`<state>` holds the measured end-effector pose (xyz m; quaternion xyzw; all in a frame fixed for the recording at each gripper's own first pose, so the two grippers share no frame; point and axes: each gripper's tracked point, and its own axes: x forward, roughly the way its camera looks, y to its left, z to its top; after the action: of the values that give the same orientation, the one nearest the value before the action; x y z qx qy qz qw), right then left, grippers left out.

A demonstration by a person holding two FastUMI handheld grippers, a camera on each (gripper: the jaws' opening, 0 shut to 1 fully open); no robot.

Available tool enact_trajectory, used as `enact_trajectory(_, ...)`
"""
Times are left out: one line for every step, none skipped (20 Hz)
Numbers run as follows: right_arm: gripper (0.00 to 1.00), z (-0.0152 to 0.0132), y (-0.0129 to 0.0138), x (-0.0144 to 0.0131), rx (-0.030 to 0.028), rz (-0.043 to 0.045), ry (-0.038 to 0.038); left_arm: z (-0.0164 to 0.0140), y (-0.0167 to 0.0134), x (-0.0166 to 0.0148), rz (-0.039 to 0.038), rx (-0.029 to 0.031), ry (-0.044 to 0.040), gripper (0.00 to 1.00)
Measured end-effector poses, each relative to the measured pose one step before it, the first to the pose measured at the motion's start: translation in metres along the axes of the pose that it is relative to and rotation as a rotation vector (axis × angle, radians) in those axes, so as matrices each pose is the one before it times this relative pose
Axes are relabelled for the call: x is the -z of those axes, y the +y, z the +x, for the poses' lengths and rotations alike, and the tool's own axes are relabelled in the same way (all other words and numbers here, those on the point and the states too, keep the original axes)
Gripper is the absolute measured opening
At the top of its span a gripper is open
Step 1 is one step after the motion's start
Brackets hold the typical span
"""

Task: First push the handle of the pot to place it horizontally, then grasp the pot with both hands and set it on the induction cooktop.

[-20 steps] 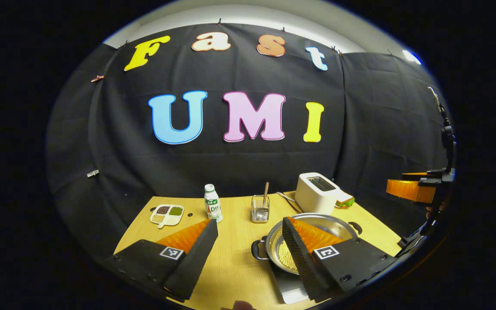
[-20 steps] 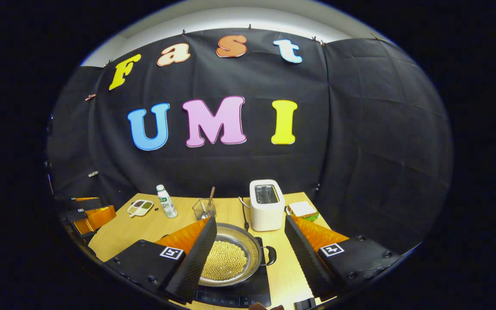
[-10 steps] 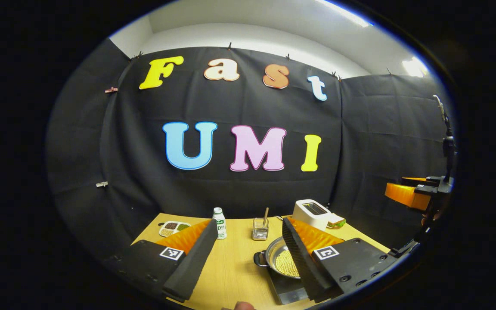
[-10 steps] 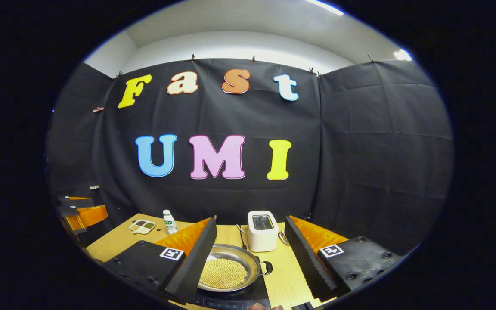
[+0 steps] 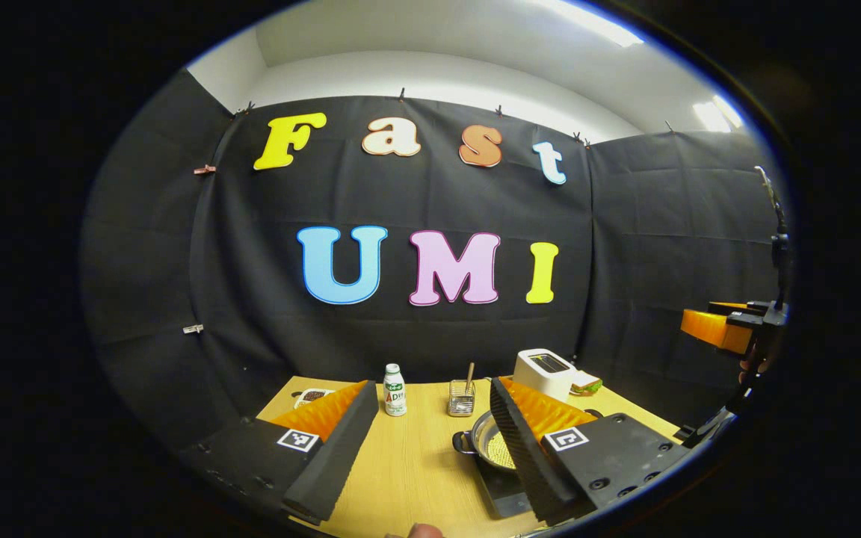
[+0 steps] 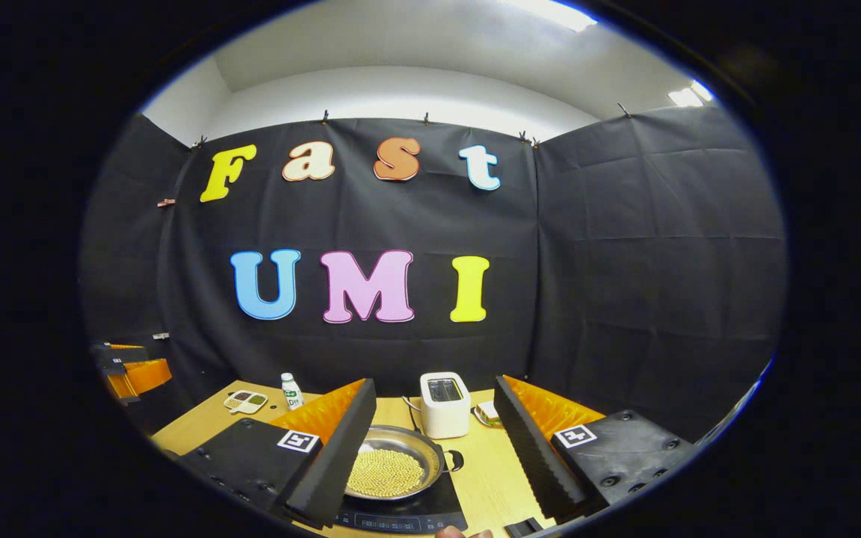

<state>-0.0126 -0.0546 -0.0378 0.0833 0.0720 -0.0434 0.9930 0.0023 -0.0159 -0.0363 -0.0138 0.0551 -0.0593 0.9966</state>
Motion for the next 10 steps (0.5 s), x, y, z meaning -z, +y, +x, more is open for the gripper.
enact_trajectory(0.98,-0.002,-0.00123,-0.0012,0.00244,0.00201,0.00068,-0.00148,0.00001,0.00037,-0.00732,0.00288,0.00329,0.94)
enact_trajectory(0.98,-0.00156,0.00046,-0.00073,-0.00002,0.00513,0.00027,-0.00078,-0.00254,0.00329,-0.01272,0.00429,0.00803,0.94)
enact_trajectory(0.98,-0.00117,-0.00054,-0.00115,0.00218,0.00482,-0.00281,-0.00067,-0.00088,0.00316,-0.01542,-0.00059,0.00961,0.94)
enact_trajectory(0.98,-0.00058,-0.00154,-0.00009,0.00383,0.00213,-0.00136,0.00048,-0.00074,0.00357,-0.01777,0.00271,0.01039,0.94)
enact_trajectory(0.98,-0.00063,-0.00103,0.00187,0.00179,0.00057,0.00477,-0.00023,-0.00226,0.00226,-0.01356,0.00165,0.00778,0.94)
enact_trajectory(0.98,-0.00083,-0.00107,0.00218,0.00238,0.00213,0.0058,-0.00063,0.00062,0.00022,0.00033,-0.00031,0.00156,0.94)
enact_trajectory(0.98,-0.0013,-0.00021,0.00064,0.0022,0.00354,0.004,-0.00057,0.00337,-0.00172,0.00449,-0.01161,-0.00754,0.94)
enact_trajectory(0.98,-0.00089,-0.0015,0.00103,0.00389,-0.00051,0.00155,-0.00094,-0.00053,0.0019,-0.00327,0.00389,0.00342,0.94)
enact_trajectory(0.98,-0.00077,-0.00089,0.00075,0.00169,-0.00412,0.00087,-0.00152,-0.00186,0.00195,-0.00071,0.00754,0.00474,0.94)
enact_trajectory(0.98,-0.00056,-0.00036,-0.00079,-0.00009,-0.00084,0.00015,-0.00088,0.00152,0.00096,0.00566,0.00273,0.00121,0.94)
